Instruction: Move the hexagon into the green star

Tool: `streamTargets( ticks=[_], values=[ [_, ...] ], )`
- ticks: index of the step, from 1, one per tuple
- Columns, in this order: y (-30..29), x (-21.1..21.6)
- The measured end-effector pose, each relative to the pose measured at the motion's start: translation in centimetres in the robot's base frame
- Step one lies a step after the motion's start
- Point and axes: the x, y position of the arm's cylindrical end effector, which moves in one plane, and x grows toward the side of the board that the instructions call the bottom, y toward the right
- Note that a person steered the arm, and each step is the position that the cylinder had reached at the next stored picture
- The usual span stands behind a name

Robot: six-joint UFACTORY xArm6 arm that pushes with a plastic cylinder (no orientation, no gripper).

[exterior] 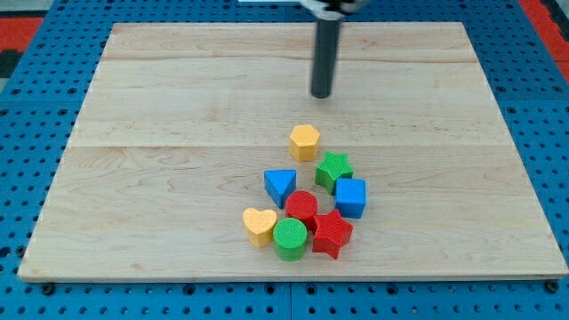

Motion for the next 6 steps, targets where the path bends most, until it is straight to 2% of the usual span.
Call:
streamTargets(
  ticks=[1,4,6],
  values=[
    [-1.8,2.3],
    [-1.3,4.1],
    [-1.3,7.7]
  ],
)
